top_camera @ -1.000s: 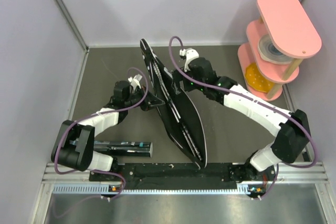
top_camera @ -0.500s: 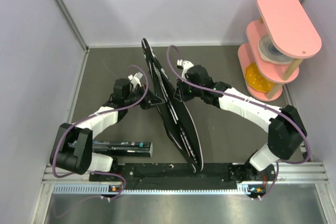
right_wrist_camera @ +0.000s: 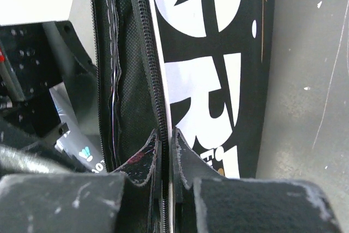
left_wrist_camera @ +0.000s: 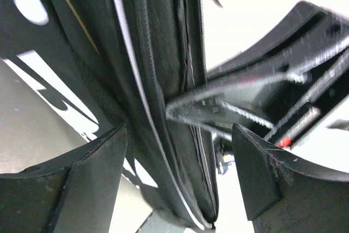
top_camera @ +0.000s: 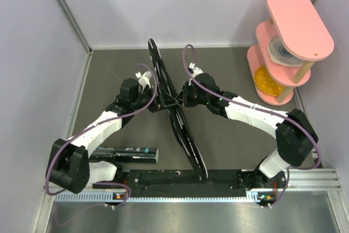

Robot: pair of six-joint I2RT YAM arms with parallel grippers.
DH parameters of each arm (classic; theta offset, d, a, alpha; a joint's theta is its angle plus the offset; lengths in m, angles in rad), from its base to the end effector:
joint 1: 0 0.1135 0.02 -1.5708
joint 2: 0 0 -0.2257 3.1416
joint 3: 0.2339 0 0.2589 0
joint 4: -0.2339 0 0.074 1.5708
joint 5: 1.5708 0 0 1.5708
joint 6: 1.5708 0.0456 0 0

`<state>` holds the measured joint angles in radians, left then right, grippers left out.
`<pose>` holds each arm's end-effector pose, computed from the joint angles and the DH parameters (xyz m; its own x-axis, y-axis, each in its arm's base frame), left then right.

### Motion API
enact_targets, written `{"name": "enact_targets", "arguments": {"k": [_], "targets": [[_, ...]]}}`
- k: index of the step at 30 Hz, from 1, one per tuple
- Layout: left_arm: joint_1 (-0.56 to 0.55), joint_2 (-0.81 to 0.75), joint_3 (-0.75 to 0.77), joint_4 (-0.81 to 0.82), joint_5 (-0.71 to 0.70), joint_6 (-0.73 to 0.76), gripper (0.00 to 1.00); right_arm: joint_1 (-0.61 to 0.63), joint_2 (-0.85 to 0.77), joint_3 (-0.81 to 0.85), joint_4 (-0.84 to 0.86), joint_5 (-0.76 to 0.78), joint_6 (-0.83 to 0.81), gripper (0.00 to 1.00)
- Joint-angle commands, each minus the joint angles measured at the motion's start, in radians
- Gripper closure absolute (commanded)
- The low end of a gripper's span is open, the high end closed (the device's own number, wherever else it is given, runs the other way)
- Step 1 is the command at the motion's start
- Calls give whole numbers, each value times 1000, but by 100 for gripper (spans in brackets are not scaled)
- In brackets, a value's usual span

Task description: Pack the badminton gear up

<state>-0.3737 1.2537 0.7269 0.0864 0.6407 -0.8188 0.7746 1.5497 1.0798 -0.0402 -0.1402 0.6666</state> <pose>0.2670 -0.1340 0.2061 -0.8525 -0.2946 -0.4318 0.2539 0.4886 -0.8347 0.2607 0.2640 0.2204 -0.7564 0.1164 -0.6437 -0.3970 0.7003 0.5932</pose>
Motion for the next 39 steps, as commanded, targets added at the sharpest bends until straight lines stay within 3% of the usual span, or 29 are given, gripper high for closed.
{"name": "enact_targets", "arguments": {"k": [1, 6, 17, 21, 24, 25, 32, 36, 39], "targets": [[-2, -30, 101, -146, -196, 29, 19, 46, -25, 15, 59, 63, 11, 100], [-2, 15, 186, -226, -326, 9, 25, 77, -27, 22, 42, 119, -13, 100], [-40, 81, 256, -226, -346, 18, 37, 114, -30, 46, -3, 177, -32, 91], [-54, 92, 258, -226, -360, 24, 48, 127, -33, 45, -10, 186, -32, 85], [-59, 92, 258, -229, -381, 44, 62, 129, -51, 29, -18, 192, -35, 82], [-59, 90, 258, -229, -386, 49, 74, 127, -66, 16, -18, 194, -36, 80], [-59, 113, 275, -228, -365, 92, 100, 123, -152, -21, -62, 211, -74, 55], [-59, 127, 276, -196, -317, 102, 100, 37, -178, 15, -144, 107, -99, 38], [-59, 131, 272, -166, -256, 101, 100, -68, -175, 45, -135, -18, -96, 34]]}}
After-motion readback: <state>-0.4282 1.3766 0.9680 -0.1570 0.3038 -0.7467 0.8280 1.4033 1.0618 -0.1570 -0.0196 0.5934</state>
